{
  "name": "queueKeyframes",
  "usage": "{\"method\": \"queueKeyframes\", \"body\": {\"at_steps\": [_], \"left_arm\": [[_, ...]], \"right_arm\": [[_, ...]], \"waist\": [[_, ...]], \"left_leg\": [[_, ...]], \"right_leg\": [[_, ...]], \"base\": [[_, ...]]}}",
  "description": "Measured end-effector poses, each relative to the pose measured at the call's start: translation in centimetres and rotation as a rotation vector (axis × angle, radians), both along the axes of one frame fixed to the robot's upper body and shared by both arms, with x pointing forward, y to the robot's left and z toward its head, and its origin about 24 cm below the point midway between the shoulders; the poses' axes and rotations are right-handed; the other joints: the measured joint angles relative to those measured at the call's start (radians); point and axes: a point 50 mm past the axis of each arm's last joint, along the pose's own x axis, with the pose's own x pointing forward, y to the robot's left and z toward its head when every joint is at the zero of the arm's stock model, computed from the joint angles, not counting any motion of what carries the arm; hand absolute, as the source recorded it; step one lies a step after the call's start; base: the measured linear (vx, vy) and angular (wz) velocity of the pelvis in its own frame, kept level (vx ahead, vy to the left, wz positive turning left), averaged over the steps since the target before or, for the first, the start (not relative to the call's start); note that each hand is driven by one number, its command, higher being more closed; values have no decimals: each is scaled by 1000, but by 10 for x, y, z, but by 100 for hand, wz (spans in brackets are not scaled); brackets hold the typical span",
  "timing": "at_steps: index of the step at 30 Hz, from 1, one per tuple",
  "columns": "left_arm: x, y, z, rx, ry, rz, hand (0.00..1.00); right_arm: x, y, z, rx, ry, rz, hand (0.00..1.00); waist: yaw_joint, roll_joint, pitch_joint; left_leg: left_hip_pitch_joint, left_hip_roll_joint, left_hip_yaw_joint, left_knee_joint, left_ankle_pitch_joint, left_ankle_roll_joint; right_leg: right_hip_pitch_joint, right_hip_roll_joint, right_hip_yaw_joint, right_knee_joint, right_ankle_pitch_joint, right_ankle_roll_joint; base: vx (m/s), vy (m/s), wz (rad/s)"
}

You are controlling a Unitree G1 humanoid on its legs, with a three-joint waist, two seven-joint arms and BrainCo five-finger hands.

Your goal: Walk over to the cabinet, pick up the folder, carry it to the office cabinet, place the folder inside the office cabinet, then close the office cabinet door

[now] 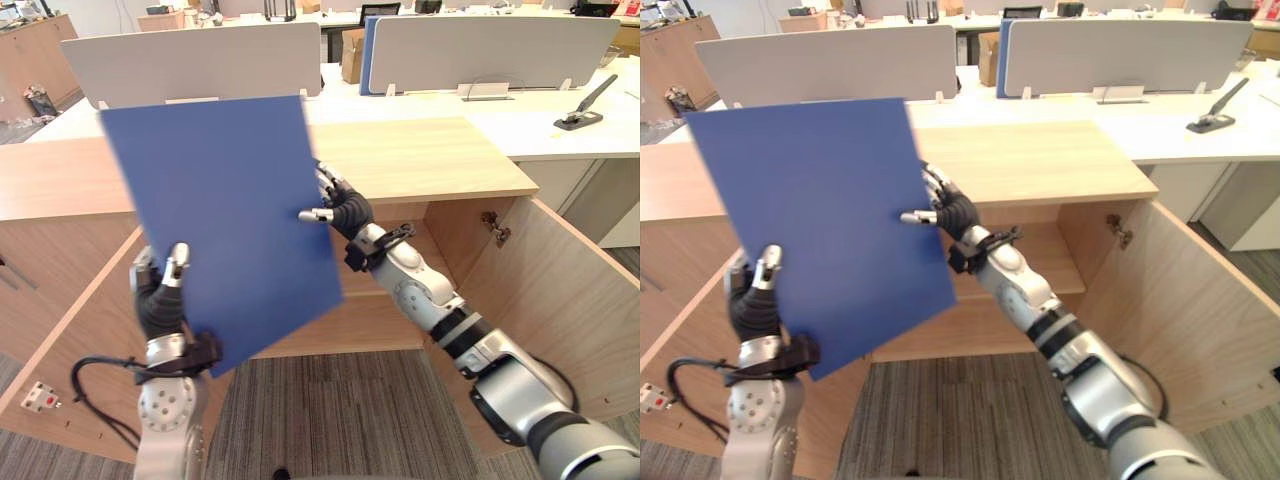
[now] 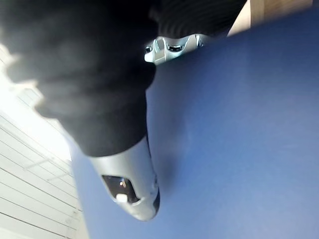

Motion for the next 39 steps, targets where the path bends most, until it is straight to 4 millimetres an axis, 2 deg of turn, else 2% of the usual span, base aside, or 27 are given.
{"method": "queueKeyframes", "body": {"at_steps": [7, 13, 17, 18, 21, 25, 26, 31, 32, 38, 39], "left_arm": [[2, 1, -4, -31, 13, 34, 100], [3, 1, -8, -48, 29, 56, 100], [3, 3, -9, -41, 35, 66, 100], [3, 4, -9, -37, 35, 68, 100], [2, 10, -8, 62, 43, 57, 100], [2, 11, -7, 100, 44, 41, 100], [2, 11, -6, 107, 45, 38, 100], [2, 13, -5, 137, 45, 25, 100], [2, 13, -4, 141, 40, 22, 0], [1, 13, -1, 136, 16, 11, 0], [2, 13, -1, 105, 14, -16, 0]], "right_arm": [[0, 8, 5, -62, -95, -198, 0], [-4, 15, -10, -65, -58, -277, 0], [-9, 21, -26, -84, -9, -159, 0], [-10, 20, -30, -106, -6, -127, 0], [-18, 15, -57, -182, 120, 87, 0], [-22, 8, -71, -209, 221, 186, 0], [-23, 7, -72, -219, 238, 202, 100], [-23, 0, -75, -304, 261, 263, 100], [-24, -2, -73, -312, 258, 277, 100], [-25, -8, -63, -310, 217, 314, 100], [-25, -9, -56, -292, 186, 312, 100]], "waist": [[-6, 3, 1], [-7, 4, 2], [-7, 4, 2], [-6, 4, 2], [-1, 4, 2], [1, 4, 1], [2, 4, 0], [6, 7, -9], [9, 7, -12], [20, 8, -38], [20, 9, -38]], "left_leg": [[0, 1, -3, 0, 6, 2], [-1, -1, -6, -1, 8, 3], [-4, -1, -9, -1, 9, 3], [-4, -1, -10, -1, 9, 3], [-4, 1, -13, -1, 10, 2], [-5, 2, -12, -1, 10, 1], [-5, 2, -10, -1, 10, 1], [-10, 2, -7, 0, 11, 0], [-12, 2, -8, 0, 11, 0], [-15, 3, -7, 0, 11, -1], [-16, 4, -6, 0, 11, -1]], "right_leg": [[-1, 0, -3, 2, 0, -1], [0, -2, -7, 2, 0, 0], [-1, -2, -10, 1, 1, -1], [0, -2, -11, 0, 1, -1], [1, -2, -15, -2, 4, -4], [1, 0, -15, -12, 12, -5], [1, 0, -15, -14, 14, -5], [-1, 1, -13, -16, 18, -6], [-2, 2, -12, -18, 20, -7], [-3, 6, -8, -24, 21, -8], [-4, 8, -7, -25, 21, -8]], "base": [[-32, 3, 1], [-10, 2, 1], [0, 0, 0], [0, 0, 0], [-14, 1, 2], [-3, 0, -1], [0, 0, -4], [0, 0, -1], [0, 0, 0], [0, 0, 0], [0, 0, 0]]}}
